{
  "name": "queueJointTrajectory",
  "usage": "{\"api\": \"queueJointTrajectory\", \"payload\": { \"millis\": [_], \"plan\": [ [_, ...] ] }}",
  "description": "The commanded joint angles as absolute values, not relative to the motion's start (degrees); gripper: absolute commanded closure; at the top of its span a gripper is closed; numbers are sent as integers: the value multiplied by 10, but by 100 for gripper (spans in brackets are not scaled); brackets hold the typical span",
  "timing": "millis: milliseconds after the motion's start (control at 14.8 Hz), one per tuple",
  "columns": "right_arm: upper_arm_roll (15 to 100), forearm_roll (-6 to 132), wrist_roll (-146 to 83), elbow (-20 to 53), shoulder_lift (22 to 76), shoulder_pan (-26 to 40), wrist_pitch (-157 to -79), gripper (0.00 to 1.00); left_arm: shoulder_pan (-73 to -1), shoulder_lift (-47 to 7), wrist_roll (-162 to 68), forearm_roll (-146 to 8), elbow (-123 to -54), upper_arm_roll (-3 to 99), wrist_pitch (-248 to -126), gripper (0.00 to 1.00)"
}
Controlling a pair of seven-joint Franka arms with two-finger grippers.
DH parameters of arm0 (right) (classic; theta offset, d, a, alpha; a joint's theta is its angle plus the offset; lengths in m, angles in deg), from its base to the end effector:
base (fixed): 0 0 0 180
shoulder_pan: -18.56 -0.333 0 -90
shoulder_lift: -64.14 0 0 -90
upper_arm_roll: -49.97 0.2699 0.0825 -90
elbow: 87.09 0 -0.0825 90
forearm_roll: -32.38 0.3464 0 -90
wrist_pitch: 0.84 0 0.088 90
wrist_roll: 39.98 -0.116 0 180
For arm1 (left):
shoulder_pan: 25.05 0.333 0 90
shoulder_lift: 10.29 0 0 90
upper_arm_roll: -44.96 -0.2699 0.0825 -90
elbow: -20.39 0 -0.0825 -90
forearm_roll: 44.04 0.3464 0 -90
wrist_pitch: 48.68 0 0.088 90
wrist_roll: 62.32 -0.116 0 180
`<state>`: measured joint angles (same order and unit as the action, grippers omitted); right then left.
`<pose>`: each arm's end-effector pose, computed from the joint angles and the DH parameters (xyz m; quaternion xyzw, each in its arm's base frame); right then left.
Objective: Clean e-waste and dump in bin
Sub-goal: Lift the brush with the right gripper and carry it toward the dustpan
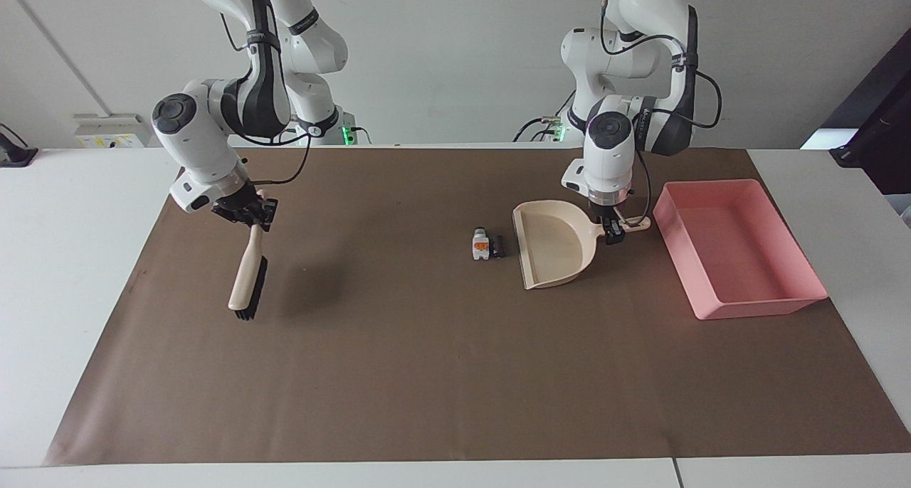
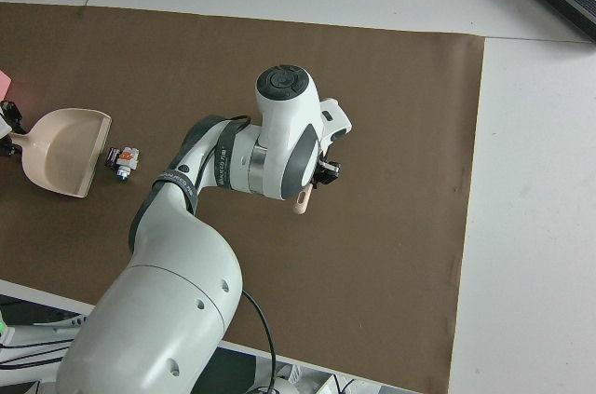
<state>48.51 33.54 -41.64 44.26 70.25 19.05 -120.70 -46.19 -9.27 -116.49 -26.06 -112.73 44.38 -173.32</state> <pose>0.4603 -0.0145 0.3539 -0.9982 0.0368 0.0469 0.0100 0.4391 -0.1497 0.3085 -0.7245 0.6753 0.0969 0.0986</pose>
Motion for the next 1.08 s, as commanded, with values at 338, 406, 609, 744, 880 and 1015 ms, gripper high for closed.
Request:
{"api": "queueJointTrajectory", "payload": {
  "millis": [338,406,609,744,880,1015],
  "plan": [
    [487,323,-667,389,688,-18,-1163,100,-472,-87,-1162,-249,-1113,438,-1732,100],
    [487,323,-703,389,678,-52,-1163,100,-472,-88,-1161,-249,-1099,438,-1706,100],
    [488,324,-731,400,673,-124,-1166,100,-476,-96,-1157,-248,-1064,439,-1622,100],
    [488,325,-754,406,671,-168,-1169,100,-493,-95,-1158,-224,-1070,439,-1627,100],
    [488,325,-764,401,658,-184,-1173,100,-504,-96,-1158,-201,-1072,439,-1640,100],
    [489,332,-765,396,644,-191,-1179,100,-511,-105,-1156,-199,-1078,439,-1655,100]
  ]
}}
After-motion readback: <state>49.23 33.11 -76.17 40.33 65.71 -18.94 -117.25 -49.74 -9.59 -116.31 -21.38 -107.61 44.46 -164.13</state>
